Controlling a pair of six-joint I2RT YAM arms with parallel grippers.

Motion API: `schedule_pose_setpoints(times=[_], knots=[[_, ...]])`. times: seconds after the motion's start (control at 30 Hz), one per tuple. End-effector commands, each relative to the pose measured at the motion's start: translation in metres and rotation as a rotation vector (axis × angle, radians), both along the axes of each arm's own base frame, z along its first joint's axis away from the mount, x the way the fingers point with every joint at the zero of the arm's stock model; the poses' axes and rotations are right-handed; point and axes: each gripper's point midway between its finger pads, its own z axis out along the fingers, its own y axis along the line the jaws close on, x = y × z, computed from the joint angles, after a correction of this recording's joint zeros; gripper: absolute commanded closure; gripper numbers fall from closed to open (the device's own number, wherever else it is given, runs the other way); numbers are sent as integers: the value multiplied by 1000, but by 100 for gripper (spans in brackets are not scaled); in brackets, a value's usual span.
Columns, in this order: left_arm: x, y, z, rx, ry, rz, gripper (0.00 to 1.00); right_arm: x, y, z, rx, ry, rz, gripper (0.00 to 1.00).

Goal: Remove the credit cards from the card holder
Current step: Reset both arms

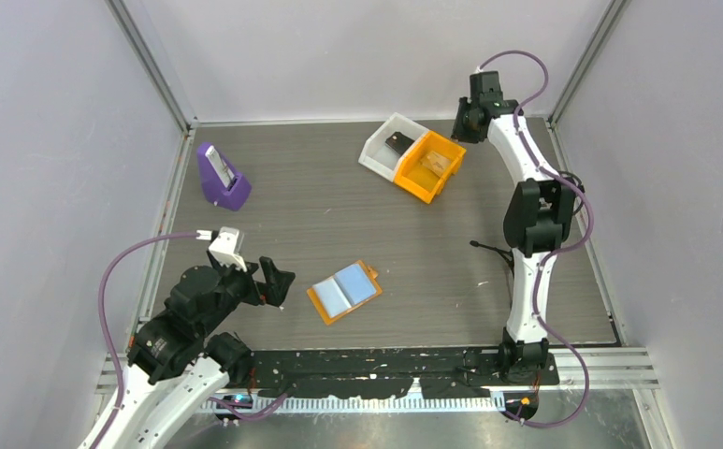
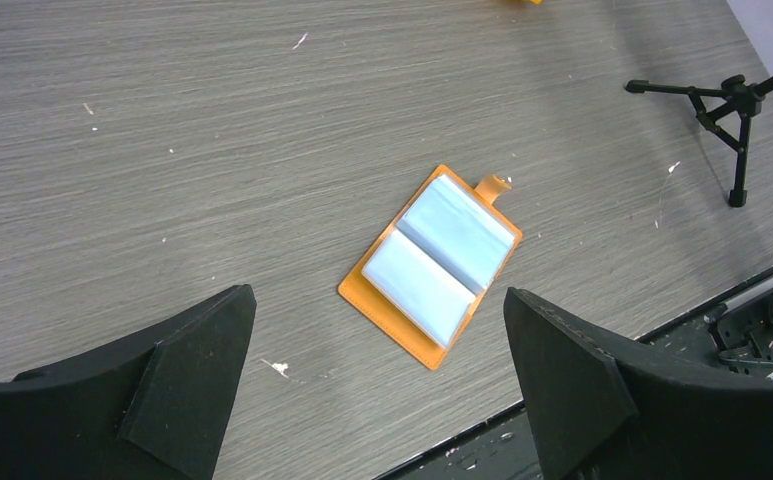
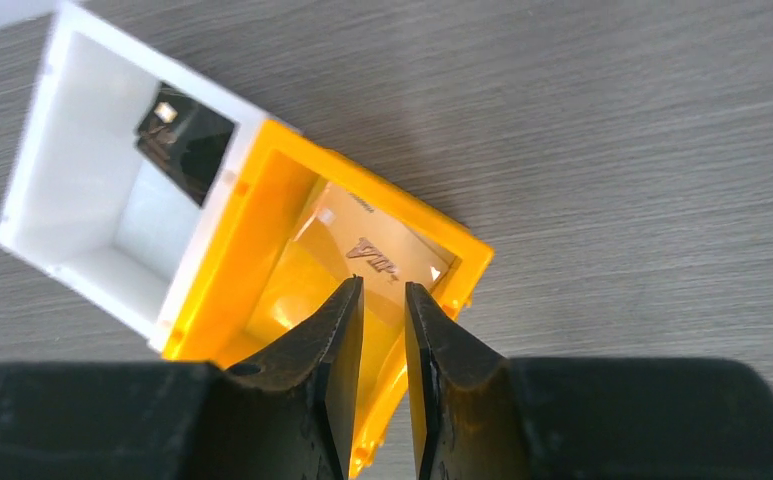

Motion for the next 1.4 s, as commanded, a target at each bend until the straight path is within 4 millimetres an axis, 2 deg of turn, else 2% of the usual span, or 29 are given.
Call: schedule_pose_setpoints(times=[0.0,0.03,0.07,0.1,0.13,0.17,0.2,0.23,0.27,0.3,0.33,0.4,0.43,0.47,0.5,0.53,0.57,0.6,0.63,0.73,0.77,0.8,0.83,0.87,0.9,1.0,1.03,1.17,1.37], knots=[[4,-1,3,-4,-1,14,0,-12,18,99,-42,-196,72,70],[4,-1,4,-7,0,15,0,-17,24,109,-43,-214,87,70],[4,-1,5,-12,2,16,0,-22,26,107,-53,-208,103,70],[4,-1,7,-17,1,18,0,-29,33,118,-63,-229,126,70],[4,-1,9,-23,2,21,0,-35,37,115,-74,-219,139,70],[5,-1,11,-27,0,24,0,-45,46,130,-90,-248,165,70],[5,-1,13,-34,-1,33,0,-53,52,124,-102,-238,181,70],[6,0,14,-35,1,41,0,-66,64,141,-112,-276,207,69],[6,0,16,-38,-1,44,0,-73,69,133,-121,-267,220,69],[7,0,19,-43,-4,43,0,-88,82,148,-123,-306,245,69],[7,0,21,-49,-7,47,0,-95,88,141,-127,-302,261,68],[7,1,28,-64,-16,58,0,-123,102,158,-129,-352,291,66],[7,2,31,-73,-21,66,0,-135,114,150,-132,-343,315,65],[7,3,34,-80,-27,72,0,-151,124,162,-116,-376,340,65],[7,3,37,-92,-32,77,0,-160,127,153,-110,-369,344,64],[6,4,40,-99,-38,80,0,-176,136,165,-88,-405,369,63],[6,5,43,-106,-42,84,0,-185,139,156,-90,-403,380,59],[5,5,45,-115,-46,86,0,-201,145,169,-72,-445,397,56],[4,6,48,-121,-50,88,0,-209,147,158,-73,-439,410,51],[0,8,54,-142,-64,91,0,-245,151,159,-22,-476,454,43],[-1,8,57,-151,-72,87,0,-254,149,166,0,-499,460,34],[-2,7,60,-162,-85,74,0,-261,149,159,15,-486,468,27],[-3,5,61,-168,-96,65,0,-269,145,166,35,-507,465,9],[-3,5,63,-174,-109,59,0,-274,144,161,48,-496,468,1],[-4,5,64,-178,-115,55,0,-280,141,169,76,-515,462,3],[-6,5,66,-189,-132,46,0,-294,135,168,121,-517,449,4],[-7,6,66,-191,-135,50,0,-300,132,174,156,-532,437,5],[-8,10,64,-201,-143,71,0,-313,130,163,233,-527,416,4],[-9,15,59,-213,-155,93,0,-319,130,140,259,-484,411,5]])
